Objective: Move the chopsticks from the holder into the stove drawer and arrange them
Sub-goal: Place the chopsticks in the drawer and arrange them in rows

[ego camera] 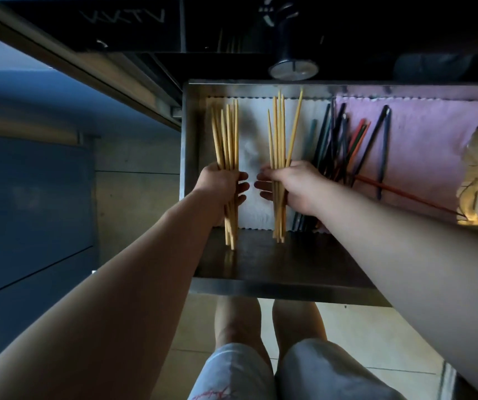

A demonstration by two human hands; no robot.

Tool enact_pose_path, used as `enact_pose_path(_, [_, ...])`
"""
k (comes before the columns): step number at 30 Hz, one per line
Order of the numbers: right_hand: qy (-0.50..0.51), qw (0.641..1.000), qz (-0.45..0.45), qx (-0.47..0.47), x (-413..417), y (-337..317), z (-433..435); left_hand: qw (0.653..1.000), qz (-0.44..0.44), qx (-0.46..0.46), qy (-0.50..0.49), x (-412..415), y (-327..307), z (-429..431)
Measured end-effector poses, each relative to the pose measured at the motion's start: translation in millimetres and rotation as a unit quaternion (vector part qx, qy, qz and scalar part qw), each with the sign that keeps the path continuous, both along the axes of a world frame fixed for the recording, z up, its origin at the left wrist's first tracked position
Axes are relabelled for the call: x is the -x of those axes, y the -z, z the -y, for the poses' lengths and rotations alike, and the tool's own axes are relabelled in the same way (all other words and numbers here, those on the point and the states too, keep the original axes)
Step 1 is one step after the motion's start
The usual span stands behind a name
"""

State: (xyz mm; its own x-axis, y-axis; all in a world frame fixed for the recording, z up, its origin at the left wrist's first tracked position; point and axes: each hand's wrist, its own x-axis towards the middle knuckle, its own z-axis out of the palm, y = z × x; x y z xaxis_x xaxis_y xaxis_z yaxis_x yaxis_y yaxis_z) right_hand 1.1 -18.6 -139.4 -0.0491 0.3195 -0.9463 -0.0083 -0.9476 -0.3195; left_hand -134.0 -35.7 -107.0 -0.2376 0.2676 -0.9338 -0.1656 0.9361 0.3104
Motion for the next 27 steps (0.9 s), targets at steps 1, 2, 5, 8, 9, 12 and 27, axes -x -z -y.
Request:
enact_pose_path(1, [-0.004, 1.000, 0.012, 0.000, 5, 3, 0, 1.000, -0.019, 0.002, 0.012, 3, 6, -1])
enact_pose_path(2, [-0.019, 0.999, 0.032, -0.003, 11, 6, 0, 0.999, -0.043, 0.001, 0.033, 6, 12, -2])
enact_pose_path(5, [-0.137, 0.984, 0.114, -0.017, 27, 15, 0, 0.984, -0.133, -0.015, 0.115, 12, 24, -5])
enact_pose_path(8, [-0.199, 0.970, 0.142, -0.016, 44, 19, -2, 0.971, -0.175, -0.024, 0.163, 16, 25, -6])
enact_pose_path(9, [-0.217, 0.964, 0.151, -0.016, 49, 20, -2, 0.966, -0.181, -0.024, 0.182, 16, 25, -5])
enact_pose_path(12, [-0.274, 0.940, 0.204, -0.014, 56, 25, 1, 0.958, -0.185, -0.028, 0.218, 20, 26, -1])
enact_pose_path(27, [-0.212, 0.933, 0.268, -0.110, 38, 13, 3, 0.765, -0.206, -0.041, 0.608, 14, 31, 12])
